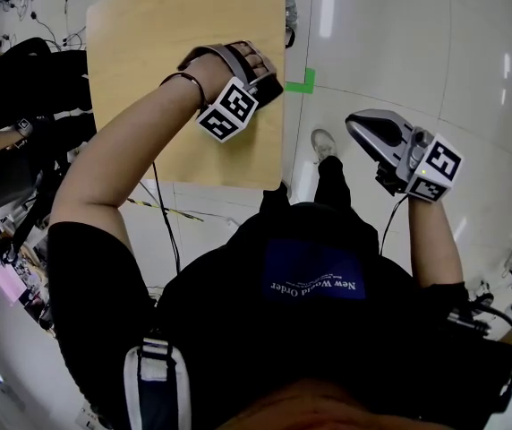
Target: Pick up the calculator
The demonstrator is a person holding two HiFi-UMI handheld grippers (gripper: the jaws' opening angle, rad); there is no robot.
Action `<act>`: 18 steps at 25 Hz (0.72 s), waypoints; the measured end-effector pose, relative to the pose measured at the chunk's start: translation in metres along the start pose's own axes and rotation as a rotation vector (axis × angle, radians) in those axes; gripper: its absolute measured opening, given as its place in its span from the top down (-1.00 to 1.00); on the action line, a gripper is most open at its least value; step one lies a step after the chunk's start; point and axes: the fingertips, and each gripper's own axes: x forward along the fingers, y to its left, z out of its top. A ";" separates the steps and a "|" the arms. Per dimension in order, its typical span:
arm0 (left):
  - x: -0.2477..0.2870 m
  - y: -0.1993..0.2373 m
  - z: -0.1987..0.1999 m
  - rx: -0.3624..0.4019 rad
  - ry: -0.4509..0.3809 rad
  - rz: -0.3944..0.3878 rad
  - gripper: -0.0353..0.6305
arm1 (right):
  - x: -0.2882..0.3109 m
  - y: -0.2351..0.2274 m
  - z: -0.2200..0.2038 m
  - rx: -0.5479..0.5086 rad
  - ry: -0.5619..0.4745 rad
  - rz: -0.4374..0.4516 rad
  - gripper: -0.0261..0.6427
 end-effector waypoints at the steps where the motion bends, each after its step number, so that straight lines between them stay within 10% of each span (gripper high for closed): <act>1: 0.003 0.000 0.000 0.002 0.002 -0.009 -0.83 | 0.000 -0.001 0.000 0.002 -0.001 0.000 0.97; 11: 0.005 0.001 0.004 0.000 -0.026 -0.032 -0.88 | 0.006 0.005 0.004 -0.005 0.002 0.012 0.97; 18: -0.010 0.011 0.013 -0.318 -0.195 0.035 -0.88 | 0.007 0.014 0.007 -0.021 0.010 0.021 0.97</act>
